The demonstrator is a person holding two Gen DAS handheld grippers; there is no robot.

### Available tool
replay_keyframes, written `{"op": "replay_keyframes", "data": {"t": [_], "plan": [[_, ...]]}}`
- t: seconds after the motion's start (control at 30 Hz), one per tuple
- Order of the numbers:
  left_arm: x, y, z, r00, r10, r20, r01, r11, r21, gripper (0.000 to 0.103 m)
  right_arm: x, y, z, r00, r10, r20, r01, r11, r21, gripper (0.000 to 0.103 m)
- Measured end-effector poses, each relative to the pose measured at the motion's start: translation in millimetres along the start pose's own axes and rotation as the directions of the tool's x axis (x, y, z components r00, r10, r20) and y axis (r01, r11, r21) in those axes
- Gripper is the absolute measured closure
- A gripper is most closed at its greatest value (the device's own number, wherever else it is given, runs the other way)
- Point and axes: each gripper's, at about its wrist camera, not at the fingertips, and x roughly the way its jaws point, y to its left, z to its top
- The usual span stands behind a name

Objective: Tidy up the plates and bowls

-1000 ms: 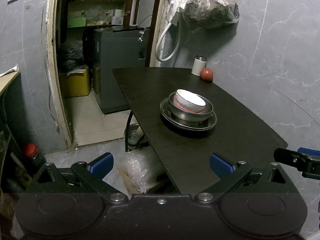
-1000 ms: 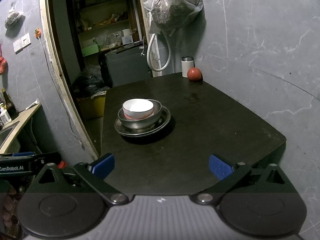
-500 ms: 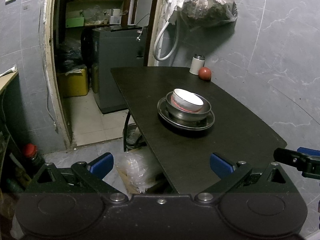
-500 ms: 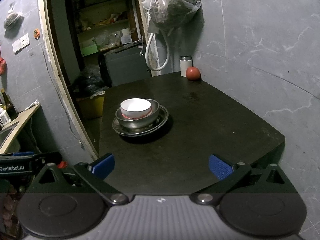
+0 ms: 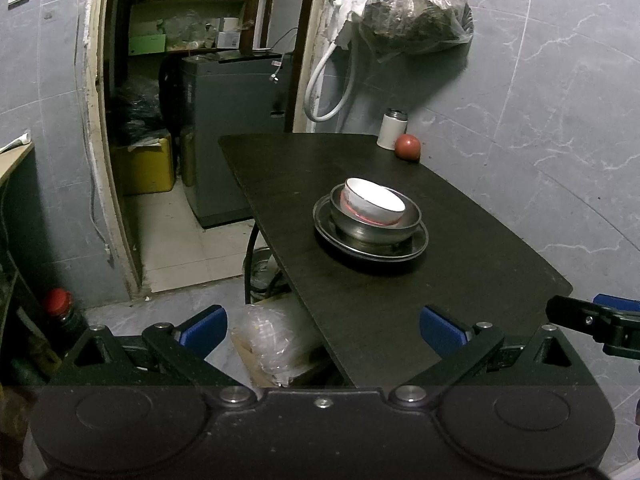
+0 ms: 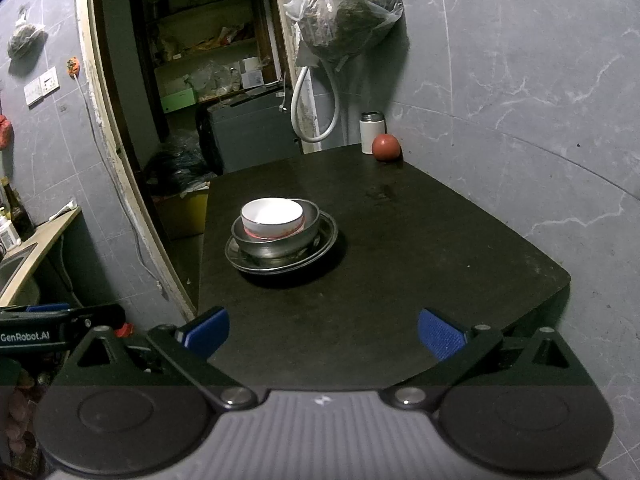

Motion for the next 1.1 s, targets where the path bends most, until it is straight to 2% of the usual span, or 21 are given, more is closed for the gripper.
{"op": "replay_keyframes", "data": {"t": [1.1], "plan": [[2.2,2.2,2.3,1.0,-0.003,0.0,0.003,1.0,-0.004,0.001,2.2,0.8,3.9,1.0,-0.002,-0.002,0.002,1.0,-0.007,0.0]]}}
